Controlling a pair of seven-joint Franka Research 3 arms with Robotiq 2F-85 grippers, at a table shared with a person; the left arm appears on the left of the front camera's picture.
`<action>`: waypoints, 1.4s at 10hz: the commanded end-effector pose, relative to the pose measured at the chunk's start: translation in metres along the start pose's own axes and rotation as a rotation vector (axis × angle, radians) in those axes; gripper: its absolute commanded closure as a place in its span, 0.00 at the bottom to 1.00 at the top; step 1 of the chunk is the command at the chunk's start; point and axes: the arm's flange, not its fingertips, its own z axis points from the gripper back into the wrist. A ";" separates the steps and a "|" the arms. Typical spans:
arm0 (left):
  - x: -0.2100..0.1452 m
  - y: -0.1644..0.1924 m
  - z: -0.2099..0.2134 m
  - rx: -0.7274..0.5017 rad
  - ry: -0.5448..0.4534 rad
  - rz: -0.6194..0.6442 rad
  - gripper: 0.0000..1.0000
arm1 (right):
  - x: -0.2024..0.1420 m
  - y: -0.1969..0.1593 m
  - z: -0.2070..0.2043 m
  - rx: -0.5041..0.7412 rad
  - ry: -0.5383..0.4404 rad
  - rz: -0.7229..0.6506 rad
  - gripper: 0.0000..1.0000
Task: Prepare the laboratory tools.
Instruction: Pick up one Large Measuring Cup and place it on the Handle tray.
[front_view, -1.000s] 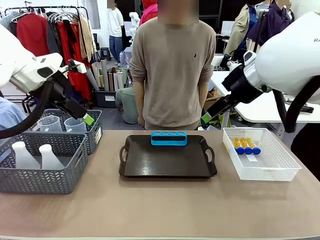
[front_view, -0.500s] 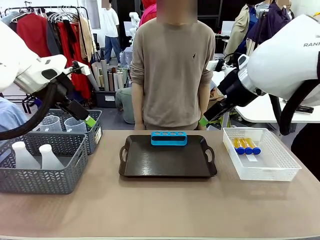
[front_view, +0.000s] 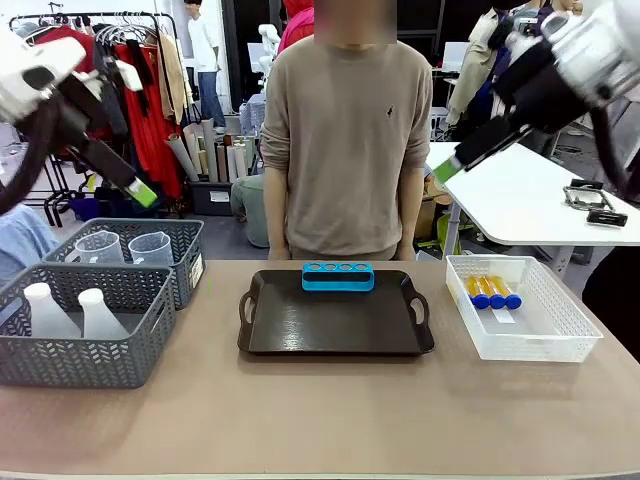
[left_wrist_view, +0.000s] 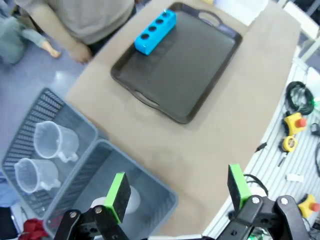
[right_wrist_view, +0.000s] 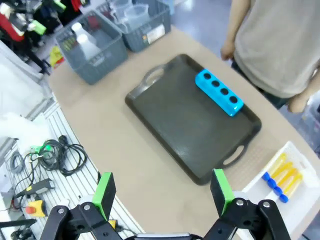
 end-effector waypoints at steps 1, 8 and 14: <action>0.004 0.014 0.024 -0.002 -0.064 -0.029 0.00 | 0.010 -0.009 0.027 0.028 0.010 0.055 0.00; 0.005 0.012 0.069 0.022 -0.187 -0.093 0.00 | 0.002 -0.060 0.130 0.139 -0.079 0.043 0.00; 0.013 0.018 0.075 0.045 -0.177 -0.075 0.00 | -0.025 -0.075 0.151 0.085 -0.051 0.090 0.00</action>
